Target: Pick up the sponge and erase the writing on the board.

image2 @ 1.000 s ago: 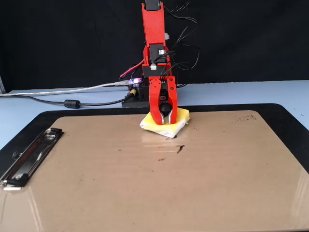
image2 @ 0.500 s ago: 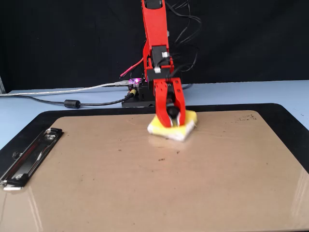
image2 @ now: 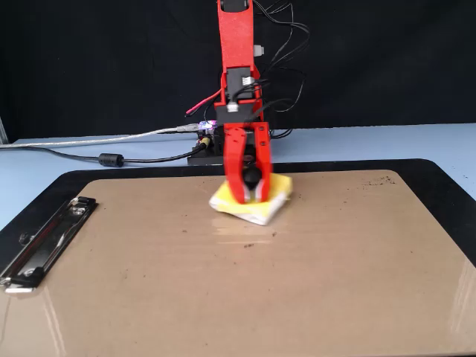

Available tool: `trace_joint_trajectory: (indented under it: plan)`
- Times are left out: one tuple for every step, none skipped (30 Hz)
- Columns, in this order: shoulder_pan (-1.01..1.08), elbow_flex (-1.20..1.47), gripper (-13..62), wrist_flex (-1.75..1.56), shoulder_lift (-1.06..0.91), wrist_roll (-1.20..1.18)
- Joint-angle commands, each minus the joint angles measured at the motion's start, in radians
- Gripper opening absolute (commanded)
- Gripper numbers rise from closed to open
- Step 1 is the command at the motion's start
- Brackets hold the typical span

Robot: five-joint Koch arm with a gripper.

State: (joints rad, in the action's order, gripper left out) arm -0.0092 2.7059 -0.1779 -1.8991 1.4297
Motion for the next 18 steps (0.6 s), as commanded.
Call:
trace_joint_trajectory:
  plan:
    - [0.008,0.092,-8.1,0.005,-0.147,-0.057]
    - [0.008,0.158,-8.1,0.009,-0.245,-0.054]
    - [0.005,0.195,-8.1,0.014,-0.31,-0.054]
    - [0.002,0.224,-8.1,0.023,-0.373,-0.054]
    - [0.0,0.23,-8.0,0.032,-0.387,-0.052]
    - [-0.011,0.221,-8.1,0.031,-0.357,-0.051]
    - [-0.025,0.198,-8.1,0.025,-0.319,-0.048]
    - [-0.052,0.14,-8.1,0.025,-0.253,-0.048]
    - [-0.072,0.086,-8.1,0.023,-0.196,-0.046]
    - [-0.089,0.005,-8.1,0.021,-0.104,-0.044]
    - [-0.094,-0.064,-8.1,0.021,-0.023,-0.043]
    - [-0.095,-0.175,-8.1,0.021,0.1,-0.043]
    - [-0.097,-0.247,-8.1,0.021,0.176,-0.043]
    - [-0.097,-0.354,-8.1,0.02,0.287,-0.044]
    - [-0.097,-0.419,-8.1,0.02,0.353,-0.044]
    - [-0.097,-0.495,-8.1,0.02,0.43,-0.044]
    - [-0.094,-0.535,-8.1,0.02,0.472,-0.043]
    - [-0.091,-0.568,-8.0,0.021,0.508,-0.043]
